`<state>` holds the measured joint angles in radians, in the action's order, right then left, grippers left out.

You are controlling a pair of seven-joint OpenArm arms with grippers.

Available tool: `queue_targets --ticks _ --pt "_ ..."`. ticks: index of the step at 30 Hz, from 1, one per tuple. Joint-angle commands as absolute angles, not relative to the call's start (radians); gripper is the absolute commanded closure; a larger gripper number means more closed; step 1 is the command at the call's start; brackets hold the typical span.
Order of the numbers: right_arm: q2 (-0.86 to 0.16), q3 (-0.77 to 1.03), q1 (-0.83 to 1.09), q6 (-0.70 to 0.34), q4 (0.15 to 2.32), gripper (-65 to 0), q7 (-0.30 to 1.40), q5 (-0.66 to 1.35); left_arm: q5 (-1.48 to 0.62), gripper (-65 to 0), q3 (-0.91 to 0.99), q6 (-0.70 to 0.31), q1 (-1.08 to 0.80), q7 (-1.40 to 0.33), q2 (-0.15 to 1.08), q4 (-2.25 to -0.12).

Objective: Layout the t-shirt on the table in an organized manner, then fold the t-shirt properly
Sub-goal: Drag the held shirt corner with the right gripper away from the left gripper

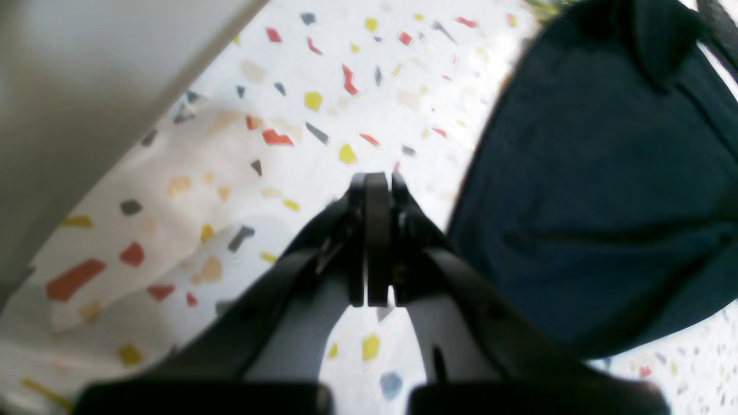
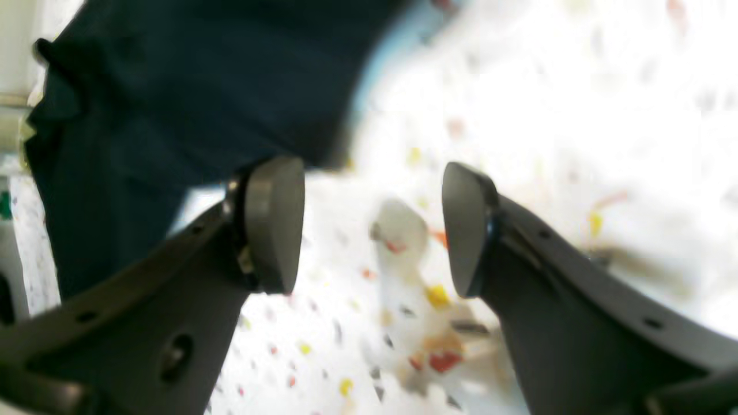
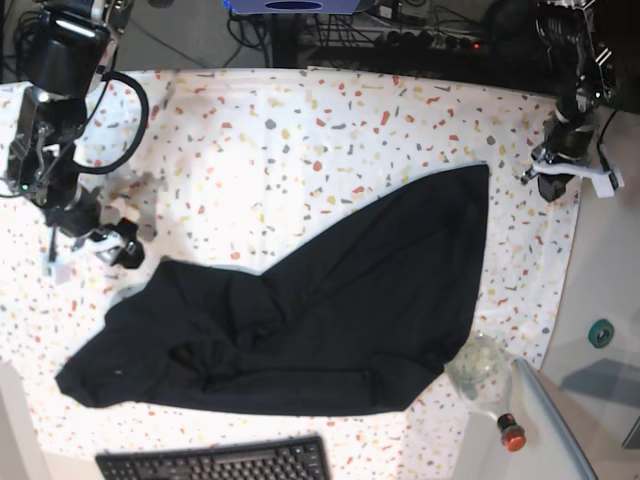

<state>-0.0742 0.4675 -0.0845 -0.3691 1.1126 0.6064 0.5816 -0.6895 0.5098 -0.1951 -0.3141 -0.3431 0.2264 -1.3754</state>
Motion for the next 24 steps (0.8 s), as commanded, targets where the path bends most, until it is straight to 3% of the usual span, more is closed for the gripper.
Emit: queue_targets --ticks 1,7,14,20,24 --pt "-0.087 0.461 -0.134 -0.397 1.086 -35.7 0.565 0.619 -0.702 0.0 0.513 -0.217 -0.317 -0.325 0.237 -1.392" --pt "-0.101 0.461 -0.199 -0.516 0.932 -35.7 0.545 0.611 -0.704 0.0 0.513 -0.266 -0.349 -0.325 0.231 -1.388" --pt "-0.104 0.460 -0.248 -0.524 0.812 -35.6 0.506 0.611 -0.707 0.0 0.519 -0.275 -0.394 -0.325 0.202 -1.386" --pt "-0.096 0.460 -0.248 -0.562 0.811 -35.1 0.504 0.611 -0.707 0.0 0.515 -0.403 -0.415 -0.369 0.196 -1.369" --pt "-0.096 0.460 -0.254 -0.572 0.808 -25.8 0.506 0.611 -0.705 0.0 0.524 -0.406 -0.414 -0.394 0.186 -1.360"
